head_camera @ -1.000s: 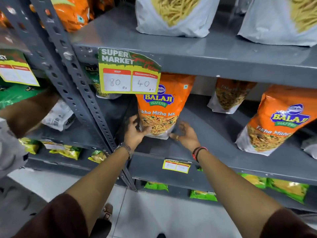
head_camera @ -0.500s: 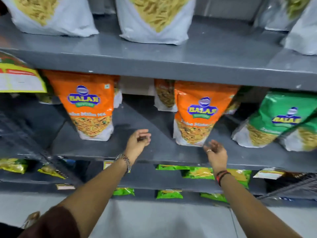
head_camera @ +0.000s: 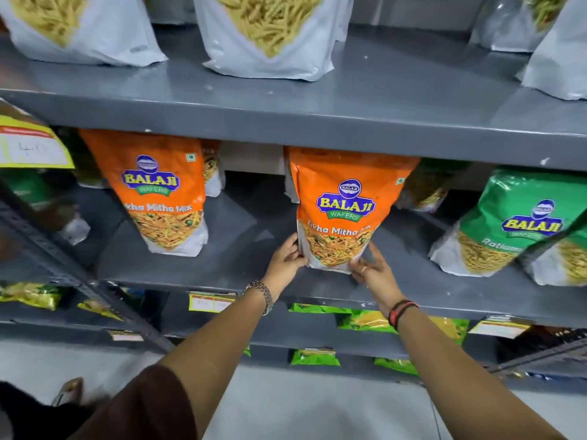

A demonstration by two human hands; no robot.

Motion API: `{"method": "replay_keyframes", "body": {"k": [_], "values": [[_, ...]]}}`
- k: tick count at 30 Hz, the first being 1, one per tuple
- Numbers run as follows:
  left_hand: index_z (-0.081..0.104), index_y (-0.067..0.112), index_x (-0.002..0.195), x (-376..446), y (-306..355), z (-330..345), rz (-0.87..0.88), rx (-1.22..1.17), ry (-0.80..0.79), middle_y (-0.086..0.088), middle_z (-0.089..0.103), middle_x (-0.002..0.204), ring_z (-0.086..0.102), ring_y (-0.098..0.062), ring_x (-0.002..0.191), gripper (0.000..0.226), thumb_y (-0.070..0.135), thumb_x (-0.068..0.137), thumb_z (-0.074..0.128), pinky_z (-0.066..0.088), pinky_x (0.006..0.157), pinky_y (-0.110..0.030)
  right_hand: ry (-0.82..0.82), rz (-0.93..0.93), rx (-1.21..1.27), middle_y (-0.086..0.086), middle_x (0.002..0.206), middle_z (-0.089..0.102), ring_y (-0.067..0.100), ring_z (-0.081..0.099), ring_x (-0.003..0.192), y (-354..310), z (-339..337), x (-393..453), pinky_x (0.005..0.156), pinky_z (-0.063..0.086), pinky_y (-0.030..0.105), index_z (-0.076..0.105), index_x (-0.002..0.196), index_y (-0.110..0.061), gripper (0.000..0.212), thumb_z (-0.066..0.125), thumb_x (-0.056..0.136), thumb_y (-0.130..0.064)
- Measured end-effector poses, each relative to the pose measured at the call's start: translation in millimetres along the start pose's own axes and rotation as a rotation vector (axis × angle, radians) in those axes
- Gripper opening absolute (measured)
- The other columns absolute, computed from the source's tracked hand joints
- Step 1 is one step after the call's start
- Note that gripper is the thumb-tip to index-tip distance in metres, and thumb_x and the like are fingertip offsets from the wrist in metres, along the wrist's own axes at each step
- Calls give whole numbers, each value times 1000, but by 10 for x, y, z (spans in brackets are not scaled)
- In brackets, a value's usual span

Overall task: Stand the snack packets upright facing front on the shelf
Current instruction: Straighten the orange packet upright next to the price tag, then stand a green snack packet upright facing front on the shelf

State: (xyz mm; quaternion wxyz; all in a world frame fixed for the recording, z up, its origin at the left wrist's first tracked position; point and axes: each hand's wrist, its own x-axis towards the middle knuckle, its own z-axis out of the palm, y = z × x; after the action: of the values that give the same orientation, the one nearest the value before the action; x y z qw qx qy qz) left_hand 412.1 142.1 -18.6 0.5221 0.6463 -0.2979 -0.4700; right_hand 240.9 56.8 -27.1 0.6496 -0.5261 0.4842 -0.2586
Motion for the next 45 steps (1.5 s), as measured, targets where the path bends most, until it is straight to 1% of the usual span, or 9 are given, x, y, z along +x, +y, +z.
{"method": "replay_keyframes", "body": {"k": [6, 12, 18, 24, 30, 33, 37, 41, 45], "values": [[43, 16, 136, -79, 53, -467, -28, -38, 89, -7, 55, 132, 53, -15, 115, 51, -4, 89, 46, 46, 92, -22, -28, 43, 119, 13, 135, 54, 31, 51, 124, -67, 453, 15, 108, 40, 42, 27, 146, -24, 57, 39, 94, -3], [41, 11, 139, -33, 22, -660, -79, -71, 63, -9, 48, 143, 46, -22, 131, 49, -2, 91, 42, 38, 108, -35, 10, 59, 183, 16, 136, 54, 29, 55, 116, -10, 626, 2, 103, 41, 38, 27, 145, -26, 60, 28, 92, 2], [49, 12, 131, 0, -52, -673, -36, -102, 93, -9, 54, 136, 52, -14, 112, 42, 1, 91, 46, 41, 94, -26, 12, 103, 200, 19, 136, 53, 34, 53, 122, 11, 640, 27, 110, 38, 45, 26, 146, -25, 58, 26, 94, -1], [53, 3, 124, -46, -222, -670, -14, -72, 344, -17, 56, 130, 55, -21, 111, 35, -2, 90, 45, 46, 99, -36, 139, 44, 255, 14, 144, 43, 27, 43, 133, 66, 477, -2, 109, 36, 42, 32, 143, -12, 54, 30, 92, 5], [52, -4, 119, -326, -327, -232, -45, -142, 346, -16, 60, 110, 57, -22, 96, 29, -2, 90, 46, 52, 78, -26, 566, -85, 322, 5, 89, 58, 12, 54, 78, 224, -494, -123, 64, 41, 17, 55, 90, -15, 39, 29, 88, 14], [53, -3, 115, -363, -319, 178, -48, -176, 312, -15, 60, 103, 60, -20, 82, 26, -3, 89, 48, 51, 72, -24, 729, -141, 308, 3, 80, 53, 5, 53, 64, 269, -1172, -140, 63, 37, 17, 54, 84, -17, 36, 33, 87, 12], [52, -6, 117, -285, -314, 967, -29, -169, 248, -16, 59, 104, 60, -14, 80, 29, -7, 88, 47, 51, 75, -26, 721, -137, 200, 3, 88, 49, 16, 47, 85, 242, -2046, -59, 79, 38, 23, 47, 77, -24, 36, 36, 87, 10], [47, -7, 127, -119, -229, 1935, -1, -194, 199, -12, 55, 110, 57, -13, 89, 36, -4, 91, 44, 48, 79, -22, 483, -90, 127, 8, 122, 46, 20, 48, 110, 95, -2575, 69, 93, 36, 29, 47, 116, -14, 27, 42, 92, -1], [32, 11, 144, 104, -55, 2759, -52, -140, 95, -11, 46, 136, 45, -18, 127, 55, 10, 92, 49, 38, 107, -29, 278, -89, 24, 7, 156, 24, 25, 33, 137, -54, -2869, 157, 105, 34, 38, 14, 148, -24, 63, 45, 94, -12]]}}
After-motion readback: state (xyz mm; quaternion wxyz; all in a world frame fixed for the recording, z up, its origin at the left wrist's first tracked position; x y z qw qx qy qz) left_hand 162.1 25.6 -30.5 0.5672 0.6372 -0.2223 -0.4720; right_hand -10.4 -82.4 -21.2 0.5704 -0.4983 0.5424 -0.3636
